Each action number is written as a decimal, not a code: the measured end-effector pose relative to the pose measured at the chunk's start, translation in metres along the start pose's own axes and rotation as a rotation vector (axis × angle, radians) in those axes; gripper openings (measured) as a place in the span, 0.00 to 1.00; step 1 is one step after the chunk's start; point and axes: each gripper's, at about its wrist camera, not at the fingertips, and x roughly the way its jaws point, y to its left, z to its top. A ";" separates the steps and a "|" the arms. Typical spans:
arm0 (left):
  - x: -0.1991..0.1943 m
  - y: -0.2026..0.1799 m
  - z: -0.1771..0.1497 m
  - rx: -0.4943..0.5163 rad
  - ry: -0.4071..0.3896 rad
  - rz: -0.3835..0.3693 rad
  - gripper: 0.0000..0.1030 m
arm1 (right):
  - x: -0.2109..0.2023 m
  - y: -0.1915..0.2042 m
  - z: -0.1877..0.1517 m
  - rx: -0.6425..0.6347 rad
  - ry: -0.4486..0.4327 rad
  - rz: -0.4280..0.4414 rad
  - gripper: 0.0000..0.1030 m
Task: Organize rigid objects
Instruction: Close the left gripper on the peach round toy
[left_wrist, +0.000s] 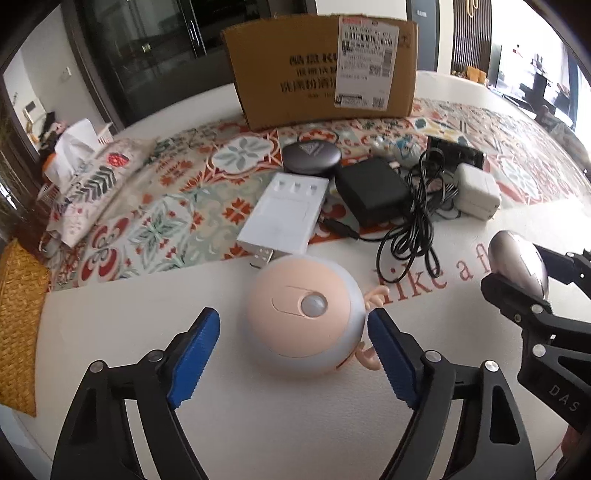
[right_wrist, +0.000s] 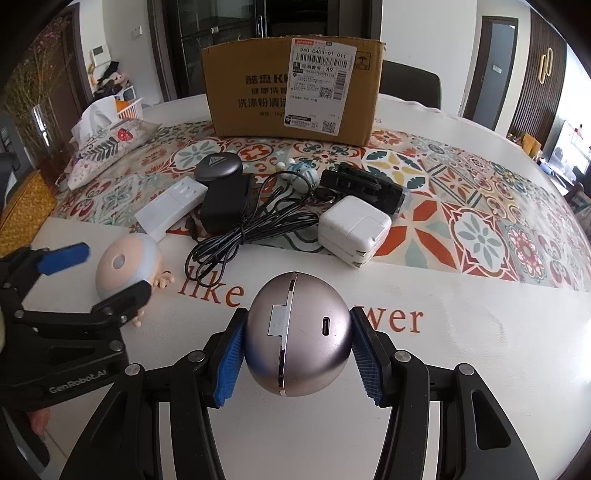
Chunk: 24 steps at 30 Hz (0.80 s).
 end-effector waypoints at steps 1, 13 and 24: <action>0.002 0.000 0.000 0.003 0.002 -0.004 0.79 | 0.001 0.001 0.000 -0.001 0.003 0.001 0.53; 0.015 0.002 0.006 0.000 -0.006 -0.073 0.76 | 0.008 0.004 0.004 0.001 0.021 0.015 0.53; 0.006 0.005 0.003 -0.038 -0.015 -0.100 0.72 | 0.001 0.006 0.010 -0.009 0.008 0.010 0.53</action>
